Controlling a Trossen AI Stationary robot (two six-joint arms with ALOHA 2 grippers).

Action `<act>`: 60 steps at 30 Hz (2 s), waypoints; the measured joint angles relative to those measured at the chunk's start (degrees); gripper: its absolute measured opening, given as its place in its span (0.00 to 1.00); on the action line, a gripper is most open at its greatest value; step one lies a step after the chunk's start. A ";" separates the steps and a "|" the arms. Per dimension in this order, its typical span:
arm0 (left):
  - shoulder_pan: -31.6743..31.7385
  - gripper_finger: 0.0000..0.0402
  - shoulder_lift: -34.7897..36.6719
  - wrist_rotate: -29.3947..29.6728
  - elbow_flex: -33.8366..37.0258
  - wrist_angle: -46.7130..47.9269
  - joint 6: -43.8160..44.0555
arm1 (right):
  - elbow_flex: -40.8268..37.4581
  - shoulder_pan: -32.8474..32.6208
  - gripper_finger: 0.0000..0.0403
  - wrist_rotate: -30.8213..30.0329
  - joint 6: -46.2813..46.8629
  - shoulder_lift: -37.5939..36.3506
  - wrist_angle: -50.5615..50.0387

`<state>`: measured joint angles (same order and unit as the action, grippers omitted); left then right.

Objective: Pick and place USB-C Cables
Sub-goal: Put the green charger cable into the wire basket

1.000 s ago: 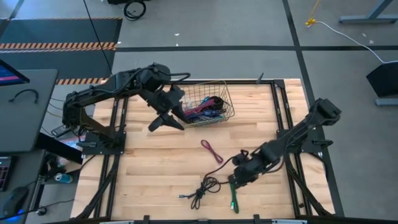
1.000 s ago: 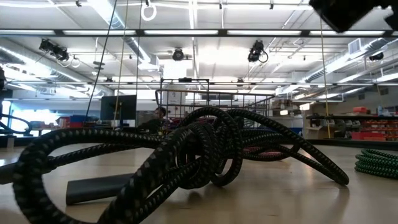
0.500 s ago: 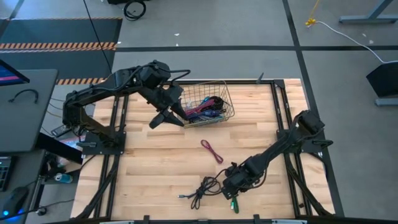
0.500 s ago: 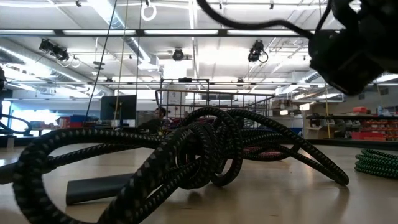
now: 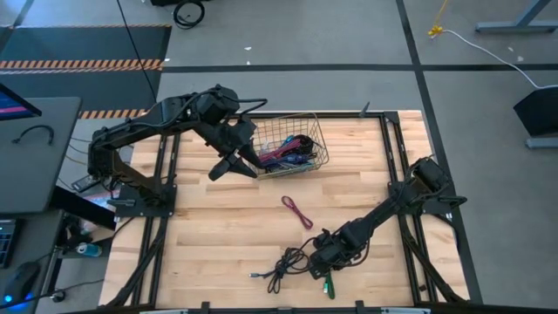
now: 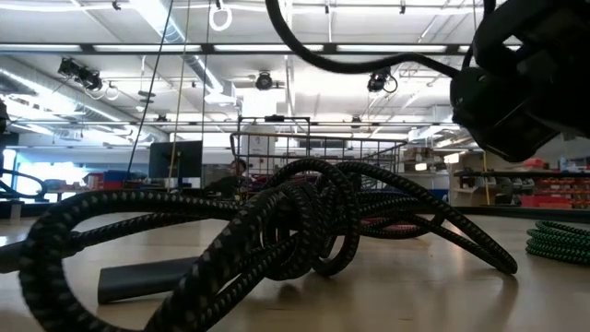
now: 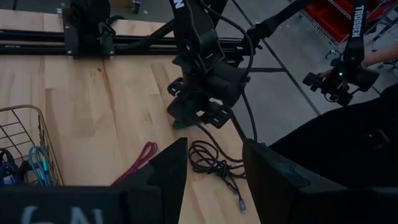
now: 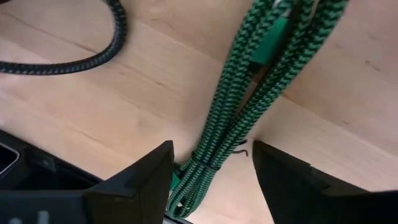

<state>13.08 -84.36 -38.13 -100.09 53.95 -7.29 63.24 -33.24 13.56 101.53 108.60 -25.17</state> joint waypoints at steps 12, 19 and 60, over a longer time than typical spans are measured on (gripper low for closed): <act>0.00 0.40 0.00 -0.02 0.00 0.00 0.13 | 0.07 -0.23 0.04 0.81 0.78 -0.02 -3.71; 0.00 0.40 0.00 -0.02 0.00 0.00 0.11 | 0.12 -0.32 0.03 1.11 -0.54 -0.18 -6.05; -0.13 0.40 0.00 -0.04 0.00 0.51 5.74 | 41.71 60.68 0.03 -21.90 -93.99 -22.86 -46.72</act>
<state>12.95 -84.36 -38.17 -100.09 54.47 -1.55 104.95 27.44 -8.34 7.54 85.74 -71.88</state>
